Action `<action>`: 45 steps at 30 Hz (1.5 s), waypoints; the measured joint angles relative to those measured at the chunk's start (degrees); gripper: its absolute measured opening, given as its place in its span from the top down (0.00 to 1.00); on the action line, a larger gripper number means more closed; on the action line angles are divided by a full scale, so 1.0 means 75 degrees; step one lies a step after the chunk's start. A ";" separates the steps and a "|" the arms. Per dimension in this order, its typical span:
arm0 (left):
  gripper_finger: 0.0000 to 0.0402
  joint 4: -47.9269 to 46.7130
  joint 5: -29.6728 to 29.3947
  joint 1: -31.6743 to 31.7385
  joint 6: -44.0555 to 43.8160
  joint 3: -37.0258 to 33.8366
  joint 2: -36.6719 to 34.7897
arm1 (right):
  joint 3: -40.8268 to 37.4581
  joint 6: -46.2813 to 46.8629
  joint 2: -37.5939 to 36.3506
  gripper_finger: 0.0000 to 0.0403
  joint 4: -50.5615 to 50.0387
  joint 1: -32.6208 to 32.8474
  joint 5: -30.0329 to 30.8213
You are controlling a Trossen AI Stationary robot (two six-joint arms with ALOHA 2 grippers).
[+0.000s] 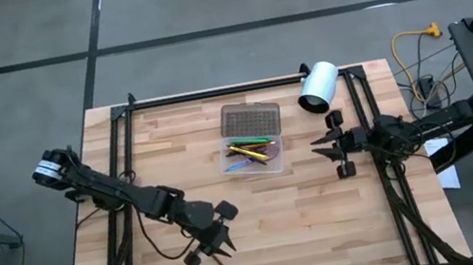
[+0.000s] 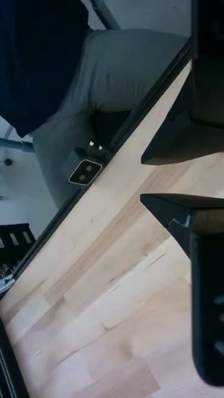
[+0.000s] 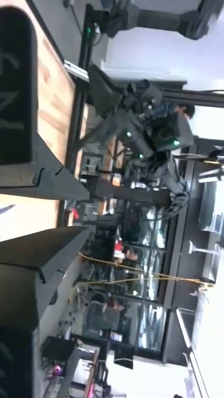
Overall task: Pick & place school supplies into a supply box
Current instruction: Put the brown pen into the supply box
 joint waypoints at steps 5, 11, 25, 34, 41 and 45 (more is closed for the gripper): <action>0.83 -0.0001 -0.0531 -0.0109 -0.0004 0.0003 0.0000 | 0.0001 -0.0077 -0.0083 0.82 -0.0171 -0.0021 0.0022; 0.83 -0.0184 -0.1099 -0.0224 -0.0039 0.0133 0.0000 | 0.0001 -0.0633 -0.0007 0.82 -0.0617 -0.0021 0.0021; 0.83 -0.1775 -0.1255 -0.0427 -0.0699 0.0713 -0.0002 | 0.0001 -0.0840 -0.0015 0.82 -0.1314 -0.0021 0.0019; 0.83 -0.2256 -0.1746 -0.0549 -0.0890 0.0627 -0.0001 | 0.0001 -0.0707 -0.0009 0.82 -0.1540 -0.0021 0.0017; 0.83 -0.2268 -0.1748 -0.0549 -0.0903 0.0627 0.0057 | 0.0001 -0.0757 -0.0012 0.82 -0.1539 -0.0021 0.0017; 0.83 -0.2333 -0.2052 -0.0549 -0.1027 0.0627 0.0236 | 0.0001 -0.0734 -0.0009 0.82 -0.1538 -0.0021 0.0017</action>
